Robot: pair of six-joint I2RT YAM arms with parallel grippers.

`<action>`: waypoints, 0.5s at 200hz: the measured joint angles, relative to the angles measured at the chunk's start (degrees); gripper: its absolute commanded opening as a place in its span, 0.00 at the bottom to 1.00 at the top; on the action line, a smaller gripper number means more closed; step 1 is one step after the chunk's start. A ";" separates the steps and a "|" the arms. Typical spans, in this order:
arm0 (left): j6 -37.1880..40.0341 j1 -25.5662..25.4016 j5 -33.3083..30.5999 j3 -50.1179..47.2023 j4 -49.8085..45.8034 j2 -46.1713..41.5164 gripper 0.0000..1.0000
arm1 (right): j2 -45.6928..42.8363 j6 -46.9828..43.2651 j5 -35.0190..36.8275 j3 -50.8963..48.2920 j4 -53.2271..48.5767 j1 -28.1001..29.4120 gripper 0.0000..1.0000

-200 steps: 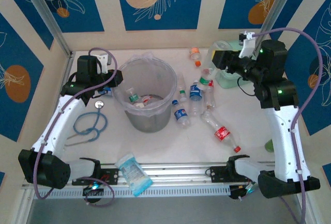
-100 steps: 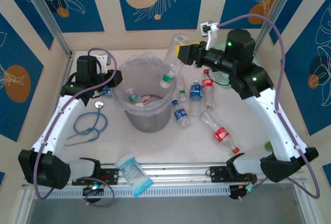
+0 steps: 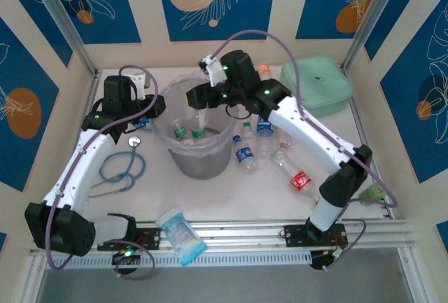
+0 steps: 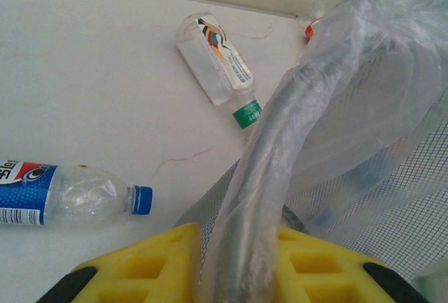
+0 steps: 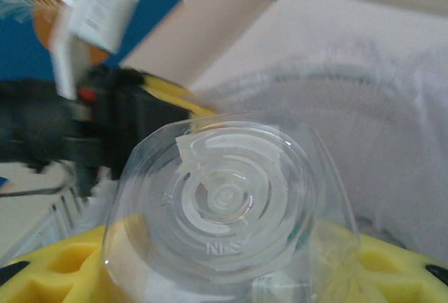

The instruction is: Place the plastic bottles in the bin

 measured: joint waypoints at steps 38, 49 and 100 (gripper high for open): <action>0.02 0.02 0.00 -0.04 0.00 -0.44 0.27 | 5.84 0.85 3.52 -0.31 -1.33 1.81 0.00; 0.00 0.04 0.00 -0.04 0.02 -0.44 0.26 | 7.34 0.90 4.04 -0.31 -1.70 2.47 0.00; 0.00 0.15 0.02 -0.15 0.28 -0.44 0.26 | 11.54 2.91 4.94 -2.97 -2.67 3.76 0.01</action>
